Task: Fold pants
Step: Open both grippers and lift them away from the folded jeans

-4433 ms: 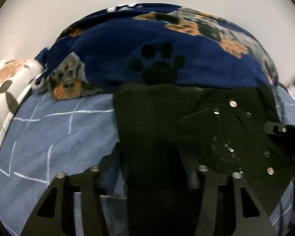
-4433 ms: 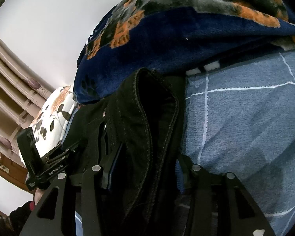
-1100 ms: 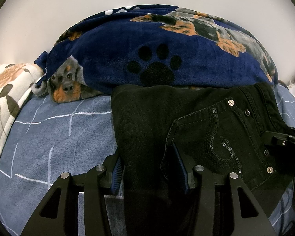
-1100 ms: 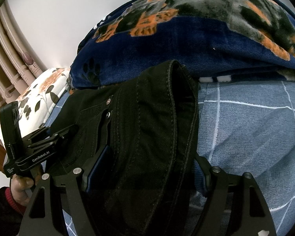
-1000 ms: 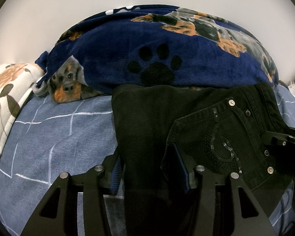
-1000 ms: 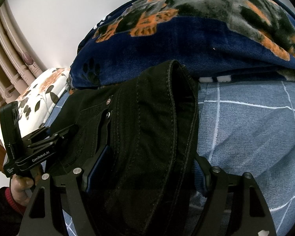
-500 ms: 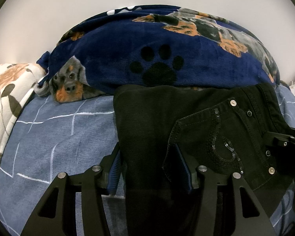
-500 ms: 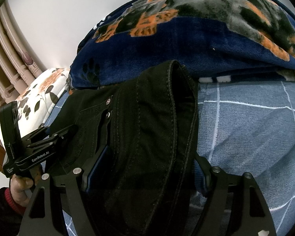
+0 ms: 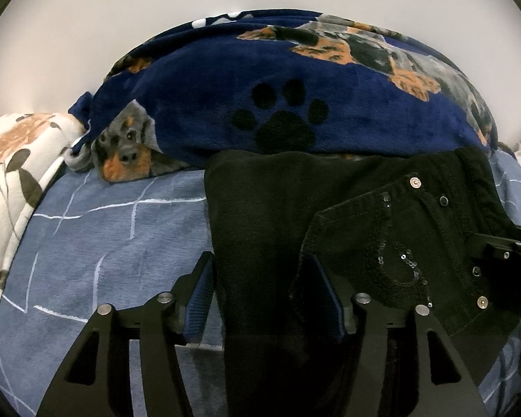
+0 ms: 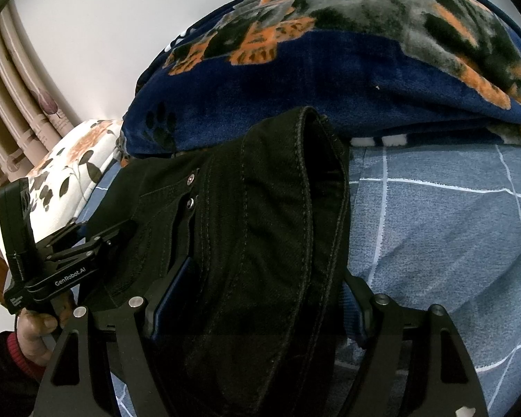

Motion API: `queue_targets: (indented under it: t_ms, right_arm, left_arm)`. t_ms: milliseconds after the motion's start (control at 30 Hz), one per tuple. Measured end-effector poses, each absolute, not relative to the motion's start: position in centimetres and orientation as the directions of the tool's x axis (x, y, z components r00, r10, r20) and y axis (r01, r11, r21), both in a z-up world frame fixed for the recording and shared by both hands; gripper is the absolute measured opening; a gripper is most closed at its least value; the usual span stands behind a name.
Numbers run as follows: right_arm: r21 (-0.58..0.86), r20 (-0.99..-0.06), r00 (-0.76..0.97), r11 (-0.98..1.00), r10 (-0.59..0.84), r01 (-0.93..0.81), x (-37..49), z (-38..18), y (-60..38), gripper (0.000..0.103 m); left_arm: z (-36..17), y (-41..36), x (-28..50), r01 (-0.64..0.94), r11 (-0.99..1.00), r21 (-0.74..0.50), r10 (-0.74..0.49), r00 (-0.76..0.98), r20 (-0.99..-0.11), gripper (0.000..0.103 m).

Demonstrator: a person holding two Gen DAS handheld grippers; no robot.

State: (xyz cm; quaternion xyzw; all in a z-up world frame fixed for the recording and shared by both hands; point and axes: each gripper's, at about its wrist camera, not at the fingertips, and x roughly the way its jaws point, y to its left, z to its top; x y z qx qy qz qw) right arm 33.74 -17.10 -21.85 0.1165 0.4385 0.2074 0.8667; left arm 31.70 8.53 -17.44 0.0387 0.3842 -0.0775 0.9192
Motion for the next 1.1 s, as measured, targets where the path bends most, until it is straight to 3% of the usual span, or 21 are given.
queue_targets:
  t_ms: [267, 367, 467, 533, 700, 867, 1100]
  right_arm:
    - [0.406, -0.707, 0.516, 0.875, 0.483, -0.262, 34.0, -21.8, -17.2, 0.079]
    - [0.293, -0.761, 0.537, 0.931, 0.364, -0.216, 33.0, -20.2, -16.6, 0.084]
    - [0.266, -0.695, 0.622, 0.933, 0.361, -0.244, 29.3, -16.6, -16.4, 0.088]
    - [0.232, -0.66, 0.665, 0.937, 0.349, -0.261, 26.0, -14.4, -16.2, 0.1]
    - [0.245, -0.614, 0.704, 0.934, 0.357, -0.26, 19.3, -11.9, -16.1, 0.102]
    - [0.294, -0.589, 0.724, 0.93, 0.358, -0.221, 14.2, -10.9, -16.7, 0.102]
    - [0.257, -0.548, 0.767, 0.939, 0.335, -0.227, 9.4, -7.6, -16.7, 0.103]
  left_arm:
    - [-17.2, 8.4, 31.3, 0.117, 0.99, 0.072, -0.034, 0.718, -0.696, 0.078]
    - [-16.1, 8.2, 29.5, 0.075, 0.99, 0.121, 0.028, 0.73, -0.682, 0.078]
    - [-14.3, 7.9, 26.3, 0.081, 0.99, 0.116, 0.014, 0.756, -0.654, 0.087]
    - [-12.8, 7.5, 23.7, 0.098, 0.989, 0.111, -0.005, 0.772, -0.635, 0.092]
    - [-8.8, 6.2, 18.0, 0.077, 0.989, 0.126, 0.01, 0.818, -0.575, 0.101]
    - [-5.7, 5.5, 13.5, 0.079, 0.992, 0.094, -0.018, 0.849, -0.528, 0.103]
    - [-2.3, 3.8, 9.2, 0.087, 0.987, 0.138, -0.01, 0.875, -0.483, 0.103]
